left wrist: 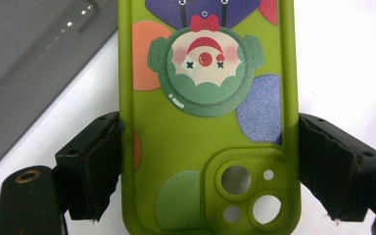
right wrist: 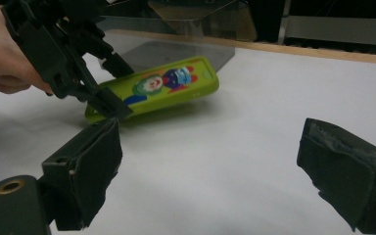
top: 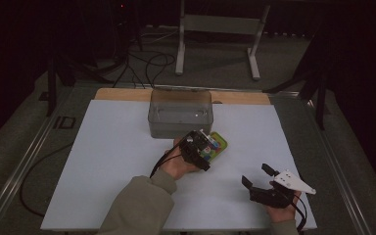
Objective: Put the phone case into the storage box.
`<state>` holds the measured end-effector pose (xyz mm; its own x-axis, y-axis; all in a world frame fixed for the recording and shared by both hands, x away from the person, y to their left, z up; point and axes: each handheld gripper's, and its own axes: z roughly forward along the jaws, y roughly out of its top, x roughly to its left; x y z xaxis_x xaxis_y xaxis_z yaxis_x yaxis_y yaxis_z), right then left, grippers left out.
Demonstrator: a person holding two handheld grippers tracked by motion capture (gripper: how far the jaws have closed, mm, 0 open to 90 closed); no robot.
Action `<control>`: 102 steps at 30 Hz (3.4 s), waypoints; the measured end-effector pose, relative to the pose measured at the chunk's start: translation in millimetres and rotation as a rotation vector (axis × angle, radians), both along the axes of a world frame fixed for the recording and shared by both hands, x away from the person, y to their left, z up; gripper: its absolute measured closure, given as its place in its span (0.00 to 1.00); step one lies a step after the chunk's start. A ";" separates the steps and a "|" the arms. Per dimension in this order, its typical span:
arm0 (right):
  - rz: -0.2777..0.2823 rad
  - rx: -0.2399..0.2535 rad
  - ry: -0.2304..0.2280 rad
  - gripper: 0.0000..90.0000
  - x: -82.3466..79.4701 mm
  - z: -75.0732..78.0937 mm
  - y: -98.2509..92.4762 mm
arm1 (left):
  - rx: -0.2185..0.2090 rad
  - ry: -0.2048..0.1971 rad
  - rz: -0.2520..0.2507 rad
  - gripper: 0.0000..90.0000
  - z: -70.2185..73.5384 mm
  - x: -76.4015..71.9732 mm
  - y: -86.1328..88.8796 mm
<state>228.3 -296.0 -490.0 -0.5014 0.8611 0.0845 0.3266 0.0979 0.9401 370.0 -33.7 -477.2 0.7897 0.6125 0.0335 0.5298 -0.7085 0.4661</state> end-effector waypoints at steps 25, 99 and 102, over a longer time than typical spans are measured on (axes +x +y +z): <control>0.063 0.016 0.065 0.10 12.5 5.1 17.1 | -0.156 -0.160 0.069 0.18 29.3 -26.3 24.5; 0.161 0.352 0.256 0.81 96.3 64.2 135.3 | -0.560 -0.372 0.274 0.18 41.3 -55.9 74.2; 0.156 0.375 0.272 0.83 98.2 63.3 136.7 | -0.566 -0.366 0.285 0.18 40.1 -55.2 74.8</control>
